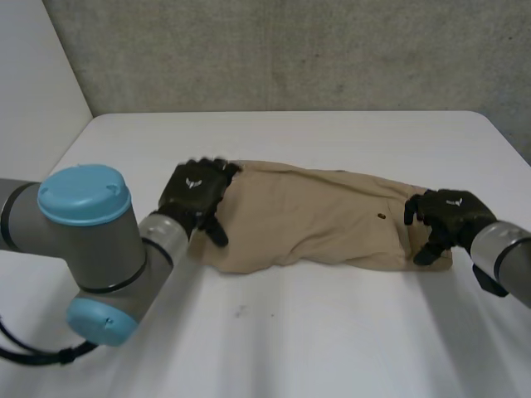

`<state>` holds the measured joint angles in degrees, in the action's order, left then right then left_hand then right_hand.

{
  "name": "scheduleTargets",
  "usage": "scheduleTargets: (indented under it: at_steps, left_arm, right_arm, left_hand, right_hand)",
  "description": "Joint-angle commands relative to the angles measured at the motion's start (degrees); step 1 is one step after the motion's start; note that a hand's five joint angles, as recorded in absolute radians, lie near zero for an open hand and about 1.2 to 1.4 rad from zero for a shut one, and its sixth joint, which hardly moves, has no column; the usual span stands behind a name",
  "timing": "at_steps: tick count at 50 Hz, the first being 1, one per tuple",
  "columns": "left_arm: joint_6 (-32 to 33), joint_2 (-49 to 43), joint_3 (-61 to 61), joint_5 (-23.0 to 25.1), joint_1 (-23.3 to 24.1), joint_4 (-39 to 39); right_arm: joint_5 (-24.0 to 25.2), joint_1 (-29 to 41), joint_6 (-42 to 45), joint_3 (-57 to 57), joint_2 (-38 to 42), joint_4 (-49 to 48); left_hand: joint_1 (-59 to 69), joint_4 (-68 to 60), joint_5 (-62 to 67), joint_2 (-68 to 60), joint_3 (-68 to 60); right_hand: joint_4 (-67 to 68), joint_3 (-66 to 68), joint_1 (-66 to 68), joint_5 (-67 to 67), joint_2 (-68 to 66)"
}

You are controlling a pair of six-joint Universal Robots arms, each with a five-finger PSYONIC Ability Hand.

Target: Fold the shorts.

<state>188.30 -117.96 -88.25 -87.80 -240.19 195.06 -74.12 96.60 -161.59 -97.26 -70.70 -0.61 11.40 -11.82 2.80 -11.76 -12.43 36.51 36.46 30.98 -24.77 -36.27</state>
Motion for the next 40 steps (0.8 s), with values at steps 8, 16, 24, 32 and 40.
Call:
scheduleTargets:
  at_steps: [8,16,24,32,40]
  left_arm:
    - [-0.39,-0.78,-3.33,-0.26,-1.68,0.05]
    - [-0.30,-0.69,-4.04,-0.26,-1.68,0.58]
    - [-0.30,-0.52,-4.04,-0.35,-1.77,0.58]
    - [-0.30,0.19,-4.12,-0.35,-2.30,0.58]
    - [-0.30,0.72,-4.12,-0.44,-2.30,0.58]
  right_arm:
    - [-4.26,-0.36,5.30,-4.61,7.68,-17.14]
    - [-8.49,-1.93,11.81,-3.90,7.69,-18.03]
    - [-8.32,-5.36,15.41,-3.56,3.83,-14.96]
    - [-8.58,-6.16,29.90,2.85,-1.45,-6.61]
    - [-7.97,10.16,35.81,11.38,-1.28,-5.10]
  left_hand:
    - [1.17,-0.75,-0.23,-0.81,-0.14]
    - [0.66,-0.24,-0.73,-0.30,0.37]
    - [0.50,-0.07,-0.90,-0.14,0.53]
    - [0.49,-0.07,-0.90,-0.14,0.54]
    - [0.16,0.26,-1.24,0.20,0.87]
  right_hand:
    - [19.45,19.50,24.98,-21.19,-19.69]
    - [43.49,43.54,49.02,-45.23,-43.73]
    - [43.49,43.54,49.02,-45.23,-43.73]
    - [43.49,43.54,49.02,-45.23,-43.73]
    - [43.49,43.54,49.02,-45.23,-43.73]
